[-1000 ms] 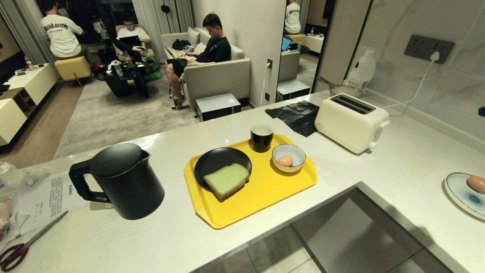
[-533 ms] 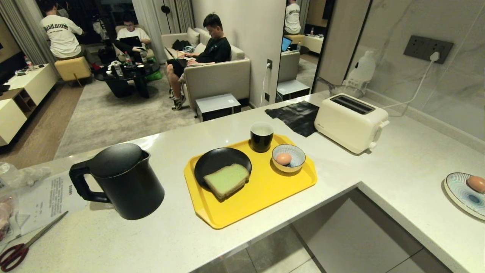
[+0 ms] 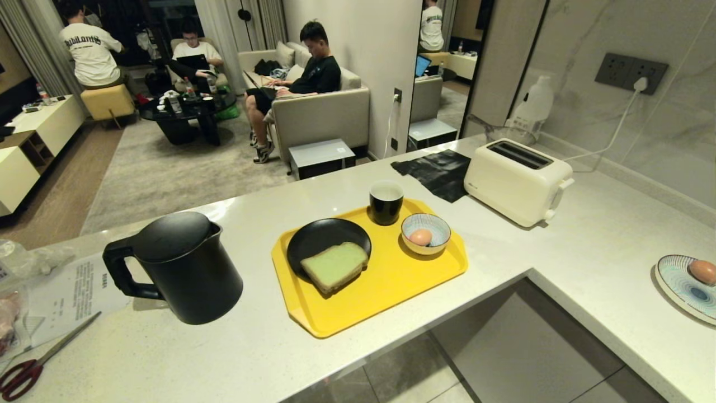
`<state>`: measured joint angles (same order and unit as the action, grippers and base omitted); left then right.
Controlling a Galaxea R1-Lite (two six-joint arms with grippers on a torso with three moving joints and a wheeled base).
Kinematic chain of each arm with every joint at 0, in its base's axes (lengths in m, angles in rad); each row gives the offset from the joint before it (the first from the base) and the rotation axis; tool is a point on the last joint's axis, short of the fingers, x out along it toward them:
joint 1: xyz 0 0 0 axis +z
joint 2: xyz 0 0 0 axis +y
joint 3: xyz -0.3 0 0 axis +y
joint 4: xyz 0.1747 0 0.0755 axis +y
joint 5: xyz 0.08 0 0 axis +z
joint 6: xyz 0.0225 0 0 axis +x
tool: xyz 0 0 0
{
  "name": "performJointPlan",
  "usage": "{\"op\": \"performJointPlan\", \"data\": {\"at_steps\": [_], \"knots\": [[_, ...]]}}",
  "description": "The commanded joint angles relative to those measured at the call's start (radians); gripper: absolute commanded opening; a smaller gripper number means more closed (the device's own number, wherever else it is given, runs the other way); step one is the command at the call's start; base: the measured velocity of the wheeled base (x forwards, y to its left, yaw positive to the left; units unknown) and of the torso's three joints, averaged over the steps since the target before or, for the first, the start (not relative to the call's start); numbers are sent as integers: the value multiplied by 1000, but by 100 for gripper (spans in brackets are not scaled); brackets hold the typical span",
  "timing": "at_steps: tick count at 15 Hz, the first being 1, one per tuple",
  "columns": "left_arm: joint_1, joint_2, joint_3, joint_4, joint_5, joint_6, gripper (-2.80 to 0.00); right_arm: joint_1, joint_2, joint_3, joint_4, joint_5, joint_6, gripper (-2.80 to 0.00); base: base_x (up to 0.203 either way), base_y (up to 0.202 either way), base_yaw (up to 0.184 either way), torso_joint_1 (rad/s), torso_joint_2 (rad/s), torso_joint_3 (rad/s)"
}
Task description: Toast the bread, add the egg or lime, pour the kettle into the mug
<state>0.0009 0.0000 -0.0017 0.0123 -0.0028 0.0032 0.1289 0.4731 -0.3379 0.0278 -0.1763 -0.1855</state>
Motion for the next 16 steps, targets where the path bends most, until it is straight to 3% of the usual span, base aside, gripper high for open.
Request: {"op": "performJointPlan", "data": {"at_steps": [1, 5, 8, 11, 16], "knots": [[1, -3, 0, 0, 0, 0, -280, 3, -103, 123, -18, 10, 4, -280, 0, 0, 0, 0, 0, 0], [1, -3, 0, 0, 0, 0, -280, 2, -198, 301, -58, 34, 74, -280, 0, 0, 0, 0, 0, 0], [1, -3, 0, 0, 0, 0, -280, -17, -199, 313, -73, 112, 135, -280, 0, 0, 0, 0, 0, 0], [1, -3, 0, 0, 0, 0, -280, -155, -226, 333, -39, 185, 125, -280, 0, 0, 0, 0, 0, 0], [1, -3, 0, 0, 0, 0, -280, -122, -453, 335, -17, 212, 87, -280, 0, 0, 0, 0, 0, 0]]}}
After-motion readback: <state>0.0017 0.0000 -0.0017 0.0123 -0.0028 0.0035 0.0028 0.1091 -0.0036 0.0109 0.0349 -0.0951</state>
